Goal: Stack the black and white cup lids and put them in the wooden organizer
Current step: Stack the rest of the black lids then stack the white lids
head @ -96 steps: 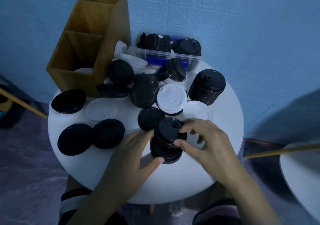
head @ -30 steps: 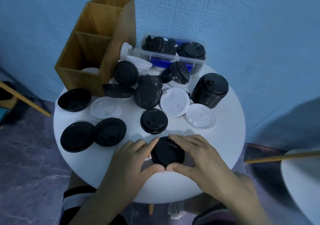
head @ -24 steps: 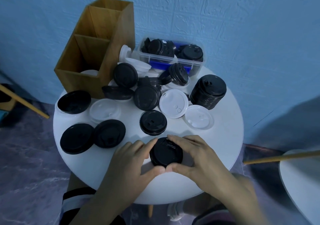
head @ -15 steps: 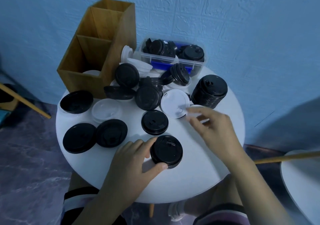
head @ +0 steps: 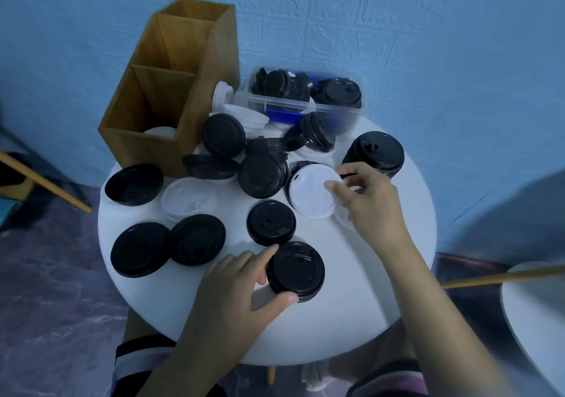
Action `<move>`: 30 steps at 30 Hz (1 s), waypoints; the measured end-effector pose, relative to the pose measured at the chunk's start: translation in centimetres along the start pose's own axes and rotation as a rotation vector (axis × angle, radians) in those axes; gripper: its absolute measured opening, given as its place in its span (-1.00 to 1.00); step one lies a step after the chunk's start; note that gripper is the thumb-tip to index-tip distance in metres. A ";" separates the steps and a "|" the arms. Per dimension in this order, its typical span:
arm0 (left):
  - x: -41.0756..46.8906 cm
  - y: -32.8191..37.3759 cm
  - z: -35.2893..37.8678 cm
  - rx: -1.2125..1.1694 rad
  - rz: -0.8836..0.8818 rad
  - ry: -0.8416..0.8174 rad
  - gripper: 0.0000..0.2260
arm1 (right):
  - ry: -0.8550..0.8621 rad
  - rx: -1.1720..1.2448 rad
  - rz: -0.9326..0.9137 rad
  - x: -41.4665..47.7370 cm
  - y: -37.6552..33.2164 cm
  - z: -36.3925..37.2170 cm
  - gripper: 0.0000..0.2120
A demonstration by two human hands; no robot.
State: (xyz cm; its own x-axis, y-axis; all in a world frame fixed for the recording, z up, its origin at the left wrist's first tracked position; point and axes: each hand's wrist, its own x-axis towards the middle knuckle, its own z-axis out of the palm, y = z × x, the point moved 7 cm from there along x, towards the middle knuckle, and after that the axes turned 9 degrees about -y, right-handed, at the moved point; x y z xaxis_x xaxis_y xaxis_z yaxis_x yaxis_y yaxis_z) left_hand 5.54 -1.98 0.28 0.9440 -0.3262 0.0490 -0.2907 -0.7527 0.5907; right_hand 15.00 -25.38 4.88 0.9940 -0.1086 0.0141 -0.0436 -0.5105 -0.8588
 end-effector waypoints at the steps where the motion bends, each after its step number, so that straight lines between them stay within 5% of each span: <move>1: 0.0 0.0 0.0 0.004 0.000 -0.004 -0.43 | 0.021 0.082 0.010 -0.6 0.6 -0.9 -0.88; 8: 0.0 0.2 -0.3 0.002 -0.009 -0.011 -0.40 | 0.167 0.147 0.181 -4.0 5.1 -5.8 -0.83; 13: 0.0 0.1 -0.1 0.005 -0.007 -0.010 -0.39 | 0.234 -0.328 0.107 -3.8 3.7 -4.9 -0.76; 20: 0.1 0.1 0.0 -0.003 -0.010 -0.018 -0.37 | 0.076 -0.474 -0.170 -0.7 -2.5 -0.6 -0.84; 26: 0.1 0.1 0.0 -0.008 -0.013 -0.022 -0.37 | -0.029 -0.588 -0.027 2.7 -3.5 2.2 -0.51; 30: 0.1 0.0 -0.1 -0.006 -0.014 0.001 -0.38 | -0.068 -0.567 0.004 3.4 -2.8 2.6 -0.59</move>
State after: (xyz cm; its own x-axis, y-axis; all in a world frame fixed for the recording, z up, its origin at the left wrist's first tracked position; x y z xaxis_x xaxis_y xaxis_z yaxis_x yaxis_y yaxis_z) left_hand 5.68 -1.96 0.38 0.9480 -0.3154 0.0417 -0.2769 -0.7536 0.5962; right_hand 18.76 -22.06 6.01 0.9971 -0.0661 -0.0372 -0.0758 -0.8903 -0.4490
